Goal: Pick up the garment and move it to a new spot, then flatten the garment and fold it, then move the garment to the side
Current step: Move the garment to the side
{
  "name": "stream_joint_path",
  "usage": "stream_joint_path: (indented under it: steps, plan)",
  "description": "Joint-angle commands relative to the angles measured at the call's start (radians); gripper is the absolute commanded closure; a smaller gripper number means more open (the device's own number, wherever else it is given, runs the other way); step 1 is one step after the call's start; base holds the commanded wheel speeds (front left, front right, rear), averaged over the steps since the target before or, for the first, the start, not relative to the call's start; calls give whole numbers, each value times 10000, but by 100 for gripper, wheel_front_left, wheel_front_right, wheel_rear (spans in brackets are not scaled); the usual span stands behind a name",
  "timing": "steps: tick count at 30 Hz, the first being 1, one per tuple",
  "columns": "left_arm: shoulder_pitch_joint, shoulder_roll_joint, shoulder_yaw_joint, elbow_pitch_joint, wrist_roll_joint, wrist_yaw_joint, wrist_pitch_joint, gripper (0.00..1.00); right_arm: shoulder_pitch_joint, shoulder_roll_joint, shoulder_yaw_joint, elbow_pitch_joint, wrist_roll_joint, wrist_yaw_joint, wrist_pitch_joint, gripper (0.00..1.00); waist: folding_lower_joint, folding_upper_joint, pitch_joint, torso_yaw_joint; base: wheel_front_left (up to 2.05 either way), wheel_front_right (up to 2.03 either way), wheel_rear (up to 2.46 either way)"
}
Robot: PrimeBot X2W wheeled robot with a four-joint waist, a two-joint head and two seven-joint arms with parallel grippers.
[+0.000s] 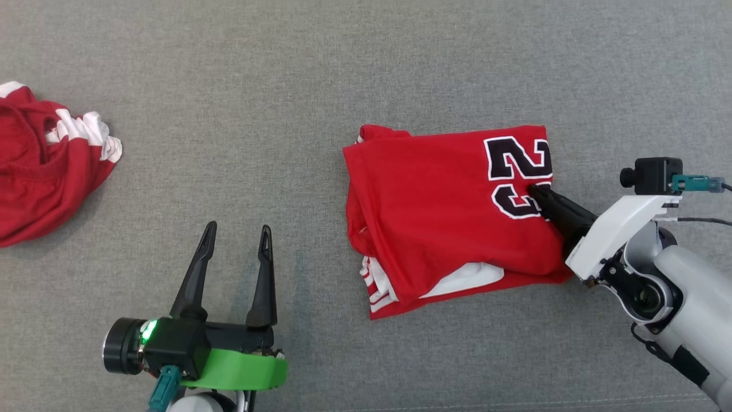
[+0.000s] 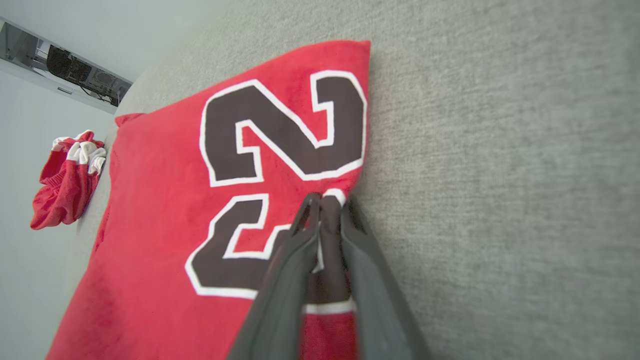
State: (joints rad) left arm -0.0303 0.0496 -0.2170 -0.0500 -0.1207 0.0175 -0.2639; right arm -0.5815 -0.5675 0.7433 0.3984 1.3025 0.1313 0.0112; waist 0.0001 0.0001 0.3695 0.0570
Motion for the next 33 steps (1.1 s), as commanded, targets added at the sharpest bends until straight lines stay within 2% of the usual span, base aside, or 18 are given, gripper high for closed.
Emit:
stream_joint_path:
  steps: [1, 7, 14, 24, 33]
  plan:
    - [-221, 19, 8, -35, 27, -44, -4, 0, -143, -150, 182, -73, 38, -12, -82, 100, -1, -1, 282, 3, 0, 0, 0]
    - [-499, 19, -8, -296, 195, -175, -4, 0, -1264, -1315, 386, -313, -588, -15, -745, 100, -1, -1, 724, -328, 0, 0, 0]
    - [-1044, 19, -130, -896, 572, -441, -2, 0, -2945, -3138, 0, -68, -1490, -15, -1363, 100, -1, -1, 1649, -771, 0, 0, 0]
    - [-2016, 123, -483, -1971, 1191, -870, -4, 0, -4508, -4734, -954, 504, -1589, -15, -1238, 100, -1, -1, 3311, -1049, 0, 0, 0]
    - [-2468, 311, -721, -2770, 1402, -904, -4, 0, -4943, -6136, -1896, 1116, -1905, -15, -1374, 100, -1, -1, 4265, -765, 0, 0, 0]
